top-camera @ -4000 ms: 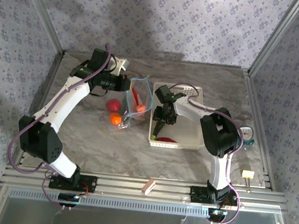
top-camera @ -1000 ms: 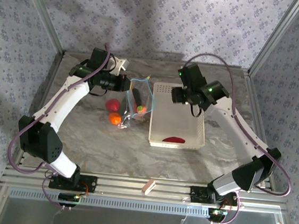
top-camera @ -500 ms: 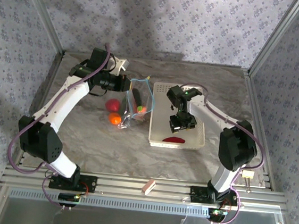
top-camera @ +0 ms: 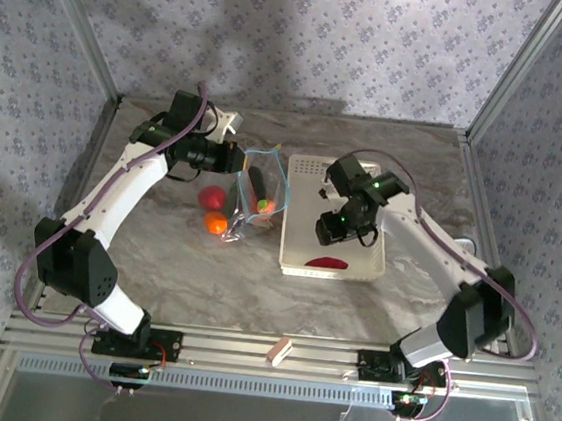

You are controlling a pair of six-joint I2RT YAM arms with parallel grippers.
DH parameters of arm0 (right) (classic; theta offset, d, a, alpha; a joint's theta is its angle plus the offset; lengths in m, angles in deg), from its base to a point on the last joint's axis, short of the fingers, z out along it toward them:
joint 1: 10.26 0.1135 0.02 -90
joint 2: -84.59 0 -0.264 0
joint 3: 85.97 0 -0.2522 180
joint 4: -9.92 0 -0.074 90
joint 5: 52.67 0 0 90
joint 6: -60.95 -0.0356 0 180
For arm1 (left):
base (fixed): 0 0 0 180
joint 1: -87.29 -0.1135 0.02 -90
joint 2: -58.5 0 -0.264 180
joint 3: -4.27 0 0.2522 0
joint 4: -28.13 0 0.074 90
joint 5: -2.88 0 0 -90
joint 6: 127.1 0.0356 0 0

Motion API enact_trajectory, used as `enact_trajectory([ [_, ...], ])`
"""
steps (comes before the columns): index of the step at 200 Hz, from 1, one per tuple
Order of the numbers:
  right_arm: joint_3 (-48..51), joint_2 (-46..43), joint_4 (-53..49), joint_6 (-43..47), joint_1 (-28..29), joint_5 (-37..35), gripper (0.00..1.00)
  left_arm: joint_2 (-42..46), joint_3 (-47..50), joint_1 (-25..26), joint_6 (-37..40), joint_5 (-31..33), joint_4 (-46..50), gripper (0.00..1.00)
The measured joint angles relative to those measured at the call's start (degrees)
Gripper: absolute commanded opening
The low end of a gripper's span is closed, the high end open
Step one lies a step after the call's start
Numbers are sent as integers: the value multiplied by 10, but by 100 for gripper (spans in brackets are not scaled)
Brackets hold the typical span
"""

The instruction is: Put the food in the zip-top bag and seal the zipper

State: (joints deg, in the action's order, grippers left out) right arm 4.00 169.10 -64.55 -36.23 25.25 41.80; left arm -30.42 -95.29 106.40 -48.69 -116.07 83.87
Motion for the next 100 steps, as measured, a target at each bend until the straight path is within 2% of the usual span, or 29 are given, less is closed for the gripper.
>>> enact_trajectory([
  [41, 39, 3, -10, 47, 71, 16, 54, 0, 0, 0, 0, 0, 0, 10],
  [100, 55, 36, -10, 68, 79, 9, 55, 11, 0, 0, 0, 0, 0, 10],
])
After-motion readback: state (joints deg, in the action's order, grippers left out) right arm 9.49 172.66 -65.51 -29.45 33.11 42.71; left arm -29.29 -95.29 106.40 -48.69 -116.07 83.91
